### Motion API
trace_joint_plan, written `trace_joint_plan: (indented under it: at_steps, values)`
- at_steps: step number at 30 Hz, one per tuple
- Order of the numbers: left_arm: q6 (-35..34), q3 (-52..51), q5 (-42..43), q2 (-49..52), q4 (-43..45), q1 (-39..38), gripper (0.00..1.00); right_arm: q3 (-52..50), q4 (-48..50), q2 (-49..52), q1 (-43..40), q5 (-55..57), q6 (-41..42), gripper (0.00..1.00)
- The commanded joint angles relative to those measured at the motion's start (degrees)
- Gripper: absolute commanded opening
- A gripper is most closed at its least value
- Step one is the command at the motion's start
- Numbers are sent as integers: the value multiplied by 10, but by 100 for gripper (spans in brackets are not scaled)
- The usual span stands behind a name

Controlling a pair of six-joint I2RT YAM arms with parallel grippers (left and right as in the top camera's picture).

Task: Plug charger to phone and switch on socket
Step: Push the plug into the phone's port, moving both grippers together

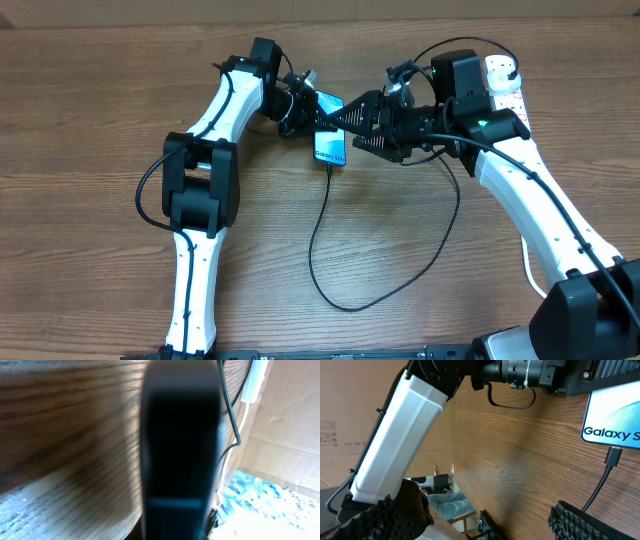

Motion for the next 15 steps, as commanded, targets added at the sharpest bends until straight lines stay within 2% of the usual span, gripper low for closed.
trace_joint_plan:
  at_steps: [1,4,13,15]
  values:
    - [16,2,31,26,-2,-2,4,6,-1,-6,0,4,-9,97]
    - [33,2,70,38,-1,-3,4,6,-3,-6,0,4,-9,97]
    - [33,2,63,55,3,-11,4,6,-3,-6,0,4,-9,97]
    - [33,2,62,55,5,-11,11,6,-3,-6,0,4,-9,97]
